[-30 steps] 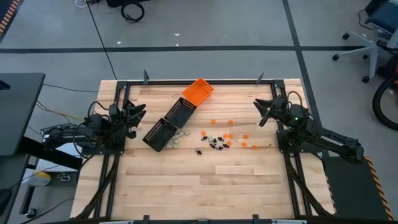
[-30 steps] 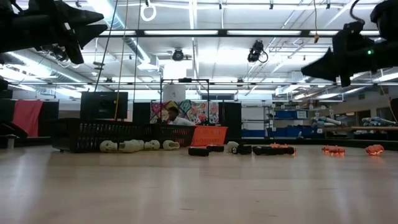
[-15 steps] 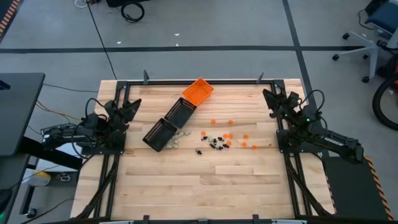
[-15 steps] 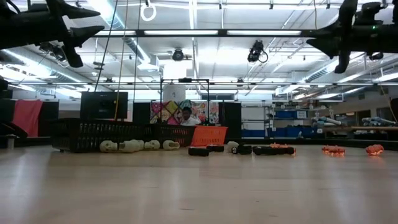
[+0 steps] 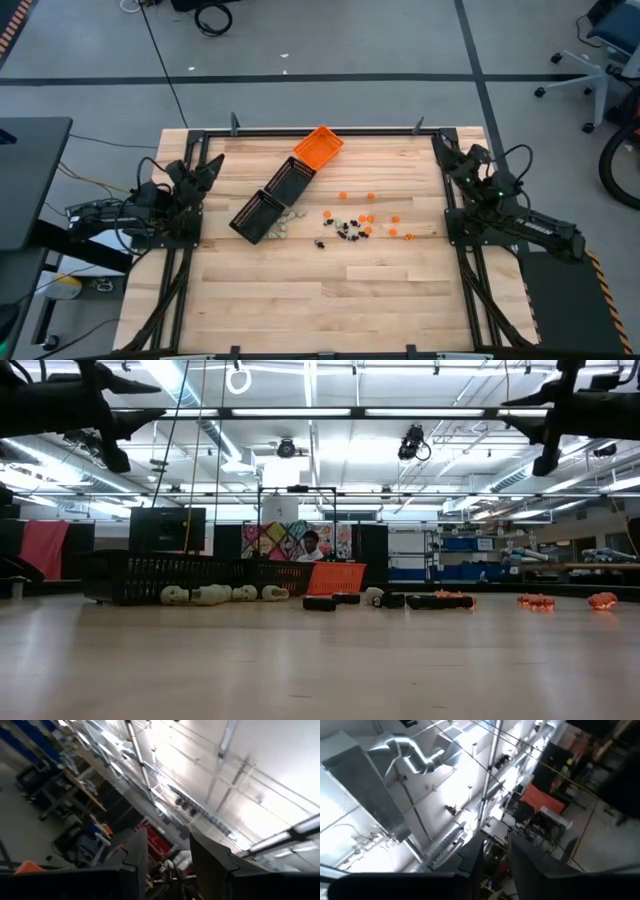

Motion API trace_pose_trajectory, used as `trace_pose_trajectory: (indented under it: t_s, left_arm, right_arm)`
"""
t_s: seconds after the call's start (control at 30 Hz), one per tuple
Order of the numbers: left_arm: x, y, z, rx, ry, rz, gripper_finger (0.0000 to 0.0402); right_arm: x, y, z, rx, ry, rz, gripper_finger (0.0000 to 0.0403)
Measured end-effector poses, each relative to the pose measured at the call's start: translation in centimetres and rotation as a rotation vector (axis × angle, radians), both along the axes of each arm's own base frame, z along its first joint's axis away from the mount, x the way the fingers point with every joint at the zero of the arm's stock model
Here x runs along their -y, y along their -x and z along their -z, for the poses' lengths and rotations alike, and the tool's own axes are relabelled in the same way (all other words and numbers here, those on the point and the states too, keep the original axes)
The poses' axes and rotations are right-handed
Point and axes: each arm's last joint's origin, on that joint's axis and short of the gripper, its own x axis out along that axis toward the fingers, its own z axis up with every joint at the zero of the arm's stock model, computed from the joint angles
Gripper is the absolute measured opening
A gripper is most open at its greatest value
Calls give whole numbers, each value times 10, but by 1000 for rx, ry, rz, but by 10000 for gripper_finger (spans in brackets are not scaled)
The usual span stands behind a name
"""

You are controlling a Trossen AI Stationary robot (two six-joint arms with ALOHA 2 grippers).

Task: Sort Halloween decoration
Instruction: Put the orange pumpkin toy into the orange bin

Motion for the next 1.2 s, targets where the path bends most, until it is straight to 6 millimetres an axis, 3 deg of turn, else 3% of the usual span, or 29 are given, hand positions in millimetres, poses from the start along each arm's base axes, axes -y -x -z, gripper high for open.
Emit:
trace_pose_trajectory:
  t_s: [0.33, 0.67, 0.9, 1.2]
  left_arm:
    - [-1, -15, 12, -136, 83, 35, 125]
    - [0, -27, -13, -493, 55, 95, 125]
    - [1, -29, -29, -646, 63, 115, 125]
    - [2, -39, -31, -881, 61, 194, 125]
  right_arm:
    - [10, -30, 1, -207, -102, -83, 93]
    - [23, -78, -7, -474, -102, -208, 93]
    - [29, -115, -10, -856, -169, -273, 93]
    - [35, -155, -3, -1238, -219, -336, 93]
